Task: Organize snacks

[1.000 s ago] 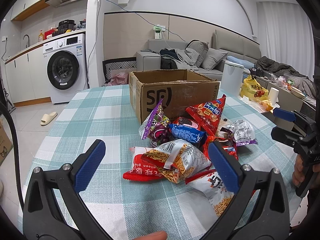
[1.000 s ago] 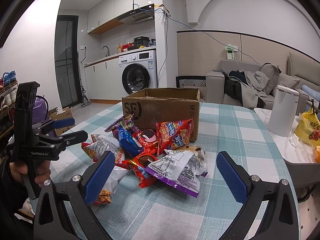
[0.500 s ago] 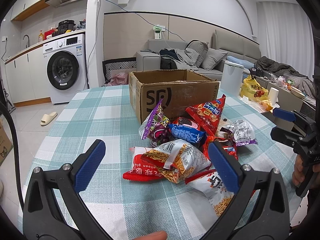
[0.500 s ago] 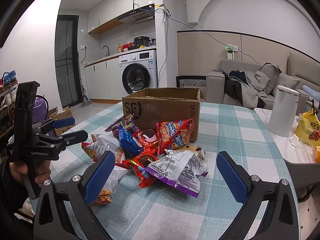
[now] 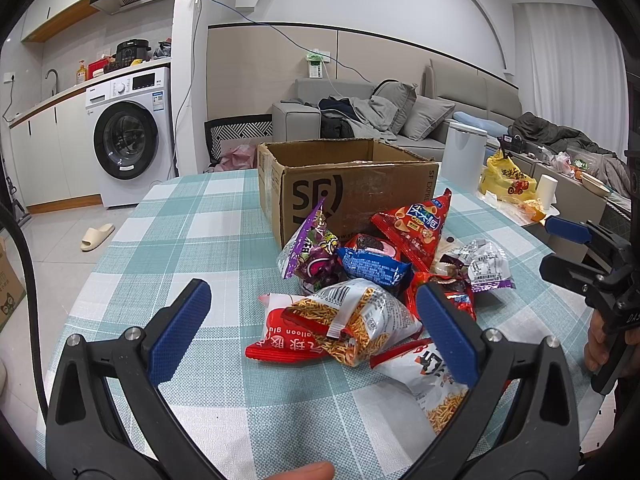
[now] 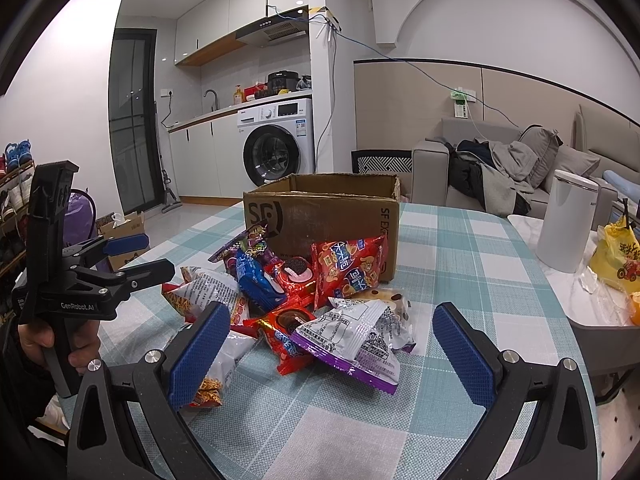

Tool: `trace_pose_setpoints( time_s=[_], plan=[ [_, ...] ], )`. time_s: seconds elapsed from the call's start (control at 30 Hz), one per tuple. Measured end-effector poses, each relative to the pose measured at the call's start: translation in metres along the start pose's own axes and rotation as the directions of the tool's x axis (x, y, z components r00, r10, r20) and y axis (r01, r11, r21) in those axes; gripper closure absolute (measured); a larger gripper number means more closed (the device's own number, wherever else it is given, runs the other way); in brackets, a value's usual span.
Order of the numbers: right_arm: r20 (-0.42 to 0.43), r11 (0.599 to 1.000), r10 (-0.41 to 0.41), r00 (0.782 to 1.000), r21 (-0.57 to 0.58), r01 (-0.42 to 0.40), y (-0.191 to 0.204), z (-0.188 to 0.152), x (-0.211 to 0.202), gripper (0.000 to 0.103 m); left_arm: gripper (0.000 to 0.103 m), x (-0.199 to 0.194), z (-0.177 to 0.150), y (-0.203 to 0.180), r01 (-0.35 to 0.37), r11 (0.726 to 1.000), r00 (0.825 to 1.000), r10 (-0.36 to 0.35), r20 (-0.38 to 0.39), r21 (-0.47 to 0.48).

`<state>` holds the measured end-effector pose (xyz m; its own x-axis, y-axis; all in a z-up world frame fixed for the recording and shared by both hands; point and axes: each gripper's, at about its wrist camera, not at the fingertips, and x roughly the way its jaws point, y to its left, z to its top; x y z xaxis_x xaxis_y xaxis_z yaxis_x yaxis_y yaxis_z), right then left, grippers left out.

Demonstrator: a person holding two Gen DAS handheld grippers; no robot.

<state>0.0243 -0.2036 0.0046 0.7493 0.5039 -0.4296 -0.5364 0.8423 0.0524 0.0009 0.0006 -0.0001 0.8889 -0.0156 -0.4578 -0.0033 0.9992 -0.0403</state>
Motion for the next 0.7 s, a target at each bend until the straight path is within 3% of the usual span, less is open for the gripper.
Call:
trace_pose_setpoints(
  time_s=[0.43,0.7],
  plan=[
    [-0.019,1.0,-0.012,1.0,0.007,0.012,-0.003,-0.003,0.003,0.0,0.001,0.0,0.0,0.0,-0.005,1.0,1.0,0.005,-0.004,-0.001],
    [-0.089,0.996,-0.063,0.994,0.051,0.068,-0.013,0.001,0.015,0.0,0.001,0.008,-0.001,0.003,-0.01,1.0,0.999,0.009,-0.034,-0.014]
  ],
)
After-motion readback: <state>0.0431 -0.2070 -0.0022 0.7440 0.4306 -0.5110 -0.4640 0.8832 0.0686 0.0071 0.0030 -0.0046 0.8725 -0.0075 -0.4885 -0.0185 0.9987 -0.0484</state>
